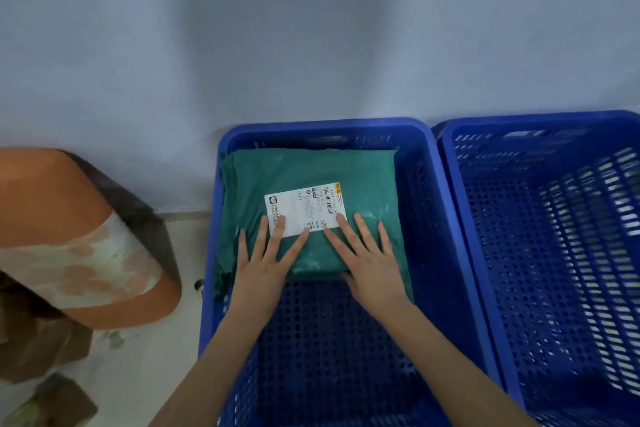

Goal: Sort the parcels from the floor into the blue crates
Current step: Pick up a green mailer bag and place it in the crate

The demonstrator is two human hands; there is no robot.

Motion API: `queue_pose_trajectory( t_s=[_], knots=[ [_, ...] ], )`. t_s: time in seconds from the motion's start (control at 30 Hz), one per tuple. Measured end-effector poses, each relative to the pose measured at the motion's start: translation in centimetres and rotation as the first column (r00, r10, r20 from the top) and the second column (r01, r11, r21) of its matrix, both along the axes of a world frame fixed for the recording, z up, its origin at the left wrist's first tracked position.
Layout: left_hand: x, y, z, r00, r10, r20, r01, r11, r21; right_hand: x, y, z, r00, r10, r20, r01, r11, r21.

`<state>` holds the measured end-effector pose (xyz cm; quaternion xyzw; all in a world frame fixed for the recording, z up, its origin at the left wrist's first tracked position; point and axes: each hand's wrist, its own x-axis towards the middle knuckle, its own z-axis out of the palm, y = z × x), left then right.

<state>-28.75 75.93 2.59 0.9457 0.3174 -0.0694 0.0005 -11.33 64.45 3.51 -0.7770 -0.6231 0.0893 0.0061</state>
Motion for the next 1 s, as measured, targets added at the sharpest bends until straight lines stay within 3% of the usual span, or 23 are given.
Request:
queue_pose_trajectory(
  t_s=[0.13, 0.37, 0.47, 0.53, 0.67, 0.73, 0.83, 0.9, 1.0],
  knots=[
    [1.5, 1.8, 0.7, 0.999, 0.015, -0.045, -0.015, 1.0, 0.015, 1.9, 2.7, 0.5, 0.998, 0.035, 0.056, -0.033, 0.999, -0.034],
    [3.5, 2.8, 3.3, 0.974, 0.048, -0.221, -0.076, 0.989, -0.123, 3.3, 4.5, 3.4, 0.994, 0.007, -0.106, -0.034, 0.966, -0.255],
    [4.0, 3.2, 5.3, 0.96, 0.058, -0.274, -0.121, 0.968, -0.221, 2.3, 3.2, 5.6, 0.948, -0.144, -0.284, 0.068, 0.963, -0.262],
    [4.1, 3.0, 6.7, 0.96, 0.031, -0.278, -0.1, 0.966, -0.237, 1.6, 0.2, 6.7, 0.923, -0.24, -0.302, 0.191, 0.964, -0.183],
    [3.4, 0.0, 8.5, 0.988, -0.11, -0.111, 0.086, 0.976, -0.199, 0.9, -9.3, 7.4, 0.831, -0.453, -0.324, 0.458, 0.887, -0.064],
    [2.8, -2.4, 9.0, 0.992, -0.116, -0.056, 0.094, 0.949, -0.302, 0.5, -14.5, 7.9, 0.74, -0.565, -0.364, 0.613, 0.79, 0.021],
    [2.7, -6.2, 9.0, 0.99, -0.126, -0.06, 0.093, 0.915, -0.392, -0.6, -22.2, 9.0, 0.498, -0.769, -0.401, 0.854, 0.514, 0.075],
    [2.9, -9.5, 9.0, 0.991, -0.125, -0.057, 0.087, 0.89, -0.447, -1.8, -27.6, 9.2, 0.228, -0.857, -0.462, 0.969, 0.245, 0.022],
    [3.8, -14.6, 8.0, 0.958, -0.287, -0.007, 0.245, 0.829, -0.503, -4.7, -35.4, 8.8, -0.196, -0.828, -0.526, 0.98, -0.144, -0.139]
  ],
)
